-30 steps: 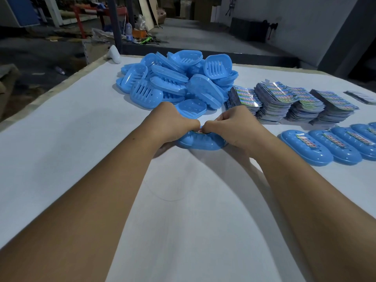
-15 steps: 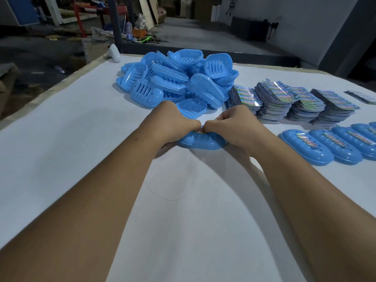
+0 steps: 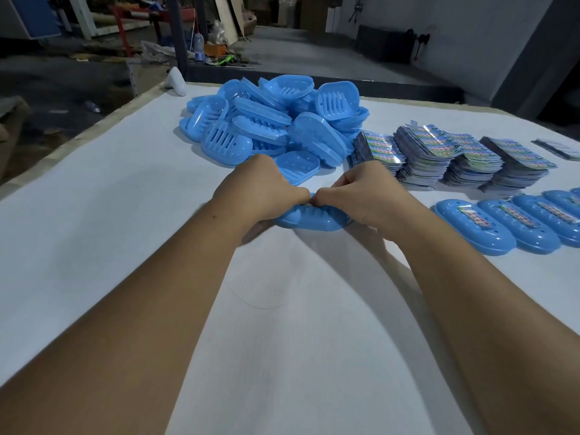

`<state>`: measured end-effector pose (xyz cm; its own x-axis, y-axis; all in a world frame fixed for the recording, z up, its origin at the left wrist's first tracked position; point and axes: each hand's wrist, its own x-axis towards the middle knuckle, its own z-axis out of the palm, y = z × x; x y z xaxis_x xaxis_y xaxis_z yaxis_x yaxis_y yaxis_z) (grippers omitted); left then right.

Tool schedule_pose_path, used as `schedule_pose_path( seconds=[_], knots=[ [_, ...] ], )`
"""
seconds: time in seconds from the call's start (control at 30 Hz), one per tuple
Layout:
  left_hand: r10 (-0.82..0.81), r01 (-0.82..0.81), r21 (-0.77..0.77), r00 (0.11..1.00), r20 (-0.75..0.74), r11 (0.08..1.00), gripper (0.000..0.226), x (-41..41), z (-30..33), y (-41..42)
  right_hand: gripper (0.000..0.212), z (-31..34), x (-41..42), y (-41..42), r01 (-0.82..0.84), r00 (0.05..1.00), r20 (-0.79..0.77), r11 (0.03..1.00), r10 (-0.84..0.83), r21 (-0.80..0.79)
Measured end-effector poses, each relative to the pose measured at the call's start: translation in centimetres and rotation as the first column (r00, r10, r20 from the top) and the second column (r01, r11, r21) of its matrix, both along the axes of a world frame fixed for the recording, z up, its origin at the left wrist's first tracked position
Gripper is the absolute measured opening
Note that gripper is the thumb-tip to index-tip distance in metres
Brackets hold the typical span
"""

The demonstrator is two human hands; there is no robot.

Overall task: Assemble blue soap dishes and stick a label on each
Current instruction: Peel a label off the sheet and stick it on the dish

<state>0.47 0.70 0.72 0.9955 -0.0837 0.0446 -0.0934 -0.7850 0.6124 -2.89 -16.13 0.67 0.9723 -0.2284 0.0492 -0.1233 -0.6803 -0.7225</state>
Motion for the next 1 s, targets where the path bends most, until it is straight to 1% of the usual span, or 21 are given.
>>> schedule_pose_path(
  seconds=[0.13, 0.27, 0.37, 0.47, 0.53, 0.6, 0.63, 0.67, 0.7, 0.77, 0.8, 0.83, 0.9, 0.93, 0.97, 1.0],
  knots=[
    [-0.008, 0.008, -0.021, 1.0, 0.008, 1.0, 0.051, 0.2, 0.0, 0.1, 0.053, 0.0, 0.0, -0.4, -0.007, 1.0, -0.016, 1.0, 0.007, 0.005],
    [-0.02, 0.02, -0.061, 1.0, 0.004, 0.998, 0.047, 0.3, -0.1, 0.4, 0.044, 0.1, 0.0, -0.7, -0.008, 0.999, -0.048, 1.0, 0.009, 0.016],
    [-0.033, 0.032, -0.094, 0.999, -0.008, 0.995, 0.051, 0.5, -0.2, 0.5, 0.043, 0.2, -0.1, -0.8, -0.025, 0.998, -0.06, 0.997, 0.03, 0.079],
    [-0.05, 0.044, -0.132, 0.998, -0.046, 0.99, 0.044, 0.6, -0.2, 0.7, 0.044, 0.3, -0.2, -1.0, -0.021, 0.996, -0.086, 0.991, 0.033, 0.134],
    [-0.054, 0.041, -0.174, 0.996, -0.071, 0.984, 0.045, 0.6, -0.2, 0.8, 0.044, 0.2, -0.3, -1.0, -0.02, 0.995, -0.088, 0.986, 0.036, 0.167],
    [-0.037, 0.012, -0.261, 0.995, -0.091, 0.965, 0.039, 0.5, -0.2, 1.0, 0.043, 0.1, -0.3, -1.1, -0.002, 0.998, -0.057, 0.966, 0.017, 0.258],
    [-0.018, -0.01, -0.303, 0.996, -0.089, 0.953, 0.036, 0.5, -0.1, 1.0, 0.043, 0.0, -0.3, -1.2, 0.006, 1.0, -0.014, 0.953, -0.002, 0.303],
    [0.008, -0.032, -0.323, 0.997, -0.076, 0.946, 0.035, 0.4, -0.1, 1.0, 0.043, 0.0, -0.3, -1.2, 0.001, 0.999, 0.049, 0.95, -0.018, 0.312],
    [0.036, -0.05, -0.322, 0.998, -0.049, 0.946, 0.034, 0.4, 0.0, 1.1, 0.041, 0.0, -0.2, -1.3, -0.019, 0.992, 0.122, 0.961, -0.015, 0.275],
    [0.076, -0.066, -0.33, 0.997, 0.018, 0.942, 0.032, 0.3, 0.1, 1.2, 0.028, 0.0, -0.2, -1.2, -0.094, 0.968, 0.243, 0.989, 0.064, 0.115],
    [0.085, -0.064, -0.346, 0.995, 0.045, 0.936, 0.032, 0.3, 0.2, 1.2, 0.02, 0.0, -0.2, -1.0, -0.148, 0.957, 0.255, 0.988, 0.135, 0.032],
    [0.094, -0.064, -0.354, 0.993, 0.068, 0.933, 0.033, 0.2, 0.2, 1.3, 0.02, 0.0, -0.4, -0.8, -0.211, 0.95, 0.226, 0.976, 0.216, -0.046],
    [0.118, -0.073, -0.347, 0.987, 0.11, 0.935, 0.036, 0.1, 0.4, 1.3, 0.052, -0.2, -0.9, -0.4, -0.344, 0.926, 0.103, 0.925, 0.362, -0.159],
    [0.128, -0.076, -0.349, 0.984, 0.127, 0.934, 0.038, 0.0, 0.4, 1.3, 0.065, -0.3, -1.1, -0.1, -0.384, 0.914, 0.06, 0.904, 0.4, -0.187],
    [0.134, -0.076, -0.354, 0.981, 0.141, 0.932, 0.04, 0.0, 0.4, 1.3, 0.072, -0.3, -1.4, 0.2, -0.41, 0.904, 0.039, 0.89, 0.425, -0.2],
    [0.137, -0.076, -0.355, 0.979, 0.152, 0.932, 0.041, -0.1, 0.4, 1.3, 0.074, -0.3, -1.5, 0.3, -0.418, 0.901, 0.032, 0.885, 0.433, -0.208]
  ],
)
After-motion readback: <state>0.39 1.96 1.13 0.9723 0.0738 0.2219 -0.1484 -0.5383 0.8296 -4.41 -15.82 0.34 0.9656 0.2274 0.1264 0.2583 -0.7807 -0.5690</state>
